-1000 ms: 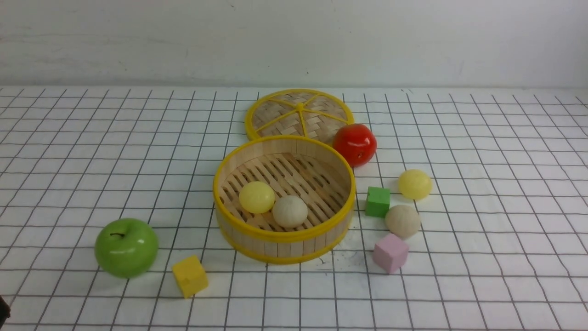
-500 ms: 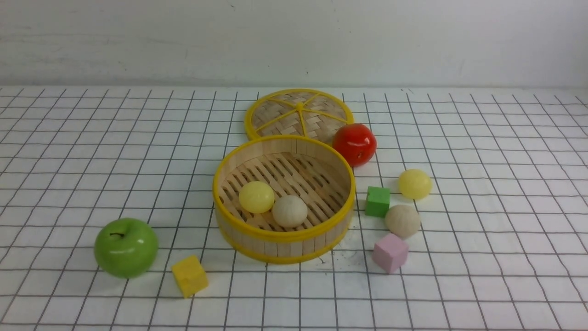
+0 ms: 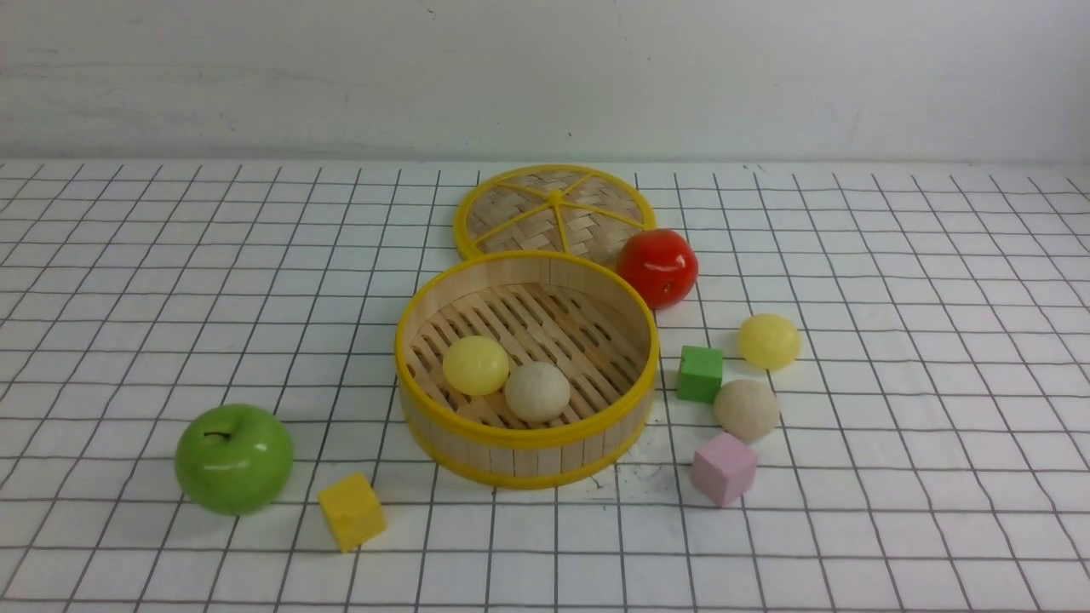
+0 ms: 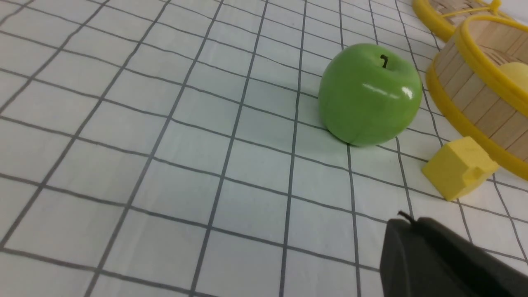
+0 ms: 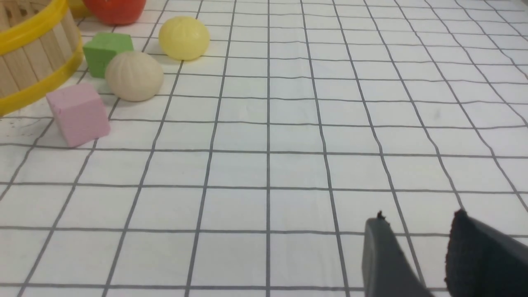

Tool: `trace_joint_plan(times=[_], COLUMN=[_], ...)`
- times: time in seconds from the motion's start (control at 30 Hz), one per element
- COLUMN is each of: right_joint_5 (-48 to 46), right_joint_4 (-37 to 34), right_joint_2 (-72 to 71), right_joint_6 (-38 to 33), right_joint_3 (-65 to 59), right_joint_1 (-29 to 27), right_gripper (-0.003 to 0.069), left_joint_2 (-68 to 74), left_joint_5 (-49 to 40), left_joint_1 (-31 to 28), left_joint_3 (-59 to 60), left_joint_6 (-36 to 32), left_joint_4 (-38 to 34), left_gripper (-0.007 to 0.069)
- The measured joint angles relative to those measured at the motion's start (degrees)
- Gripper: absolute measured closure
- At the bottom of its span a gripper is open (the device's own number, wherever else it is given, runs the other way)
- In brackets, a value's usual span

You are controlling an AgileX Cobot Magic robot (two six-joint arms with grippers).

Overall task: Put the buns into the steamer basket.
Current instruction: Use the right arm to grab a steamed stuffed bun

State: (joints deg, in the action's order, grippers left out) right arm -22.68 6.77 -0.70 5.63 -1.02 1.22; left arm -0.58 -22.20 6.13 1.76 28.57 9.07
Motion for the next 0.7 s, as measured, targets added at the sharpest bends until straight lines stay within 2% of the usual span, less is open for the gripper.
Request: trace_joint_plan(times=[0.2,0.37,0.4,0.57,0.7], right_joint_5=[1.9,16.1,22.4,39.2,44.0], right_joint_4=[0.2,-2.3,-3.5,-5.1,-5.4], right_joint_2=[0.0,0.0,0.0,0.0,0.0], right_joint_6=[0.0,1.5,2.9,6.3,7.4], right_joint_3=[-0.1,-0.6,-0.6,-0.6,-0.6], right_joint_1=[0.0,0.0,0.0,0.0,0.0], right_gripper=[0.0419,0.0419,0.0419,0.0419,0.0419], left_joint_2=[0.0,0.0,0.0,0.0,0.0], left_joint_5=[0.0,0.0,0.0,0.0,0.0], left_joint_1=[0.0,0.0,0.0,0.0,0.0], left_joint_3=[0.0,0.0,0.0,0.0,0.0], left_joint_6=[0.0,0.0,0.0,0.0,0.0], left_joint_4=[0.0,0.0,0.0,0.0,0.0], left_gripper=[0.0620,0.0616,0.0613,0.0606,0.0605])
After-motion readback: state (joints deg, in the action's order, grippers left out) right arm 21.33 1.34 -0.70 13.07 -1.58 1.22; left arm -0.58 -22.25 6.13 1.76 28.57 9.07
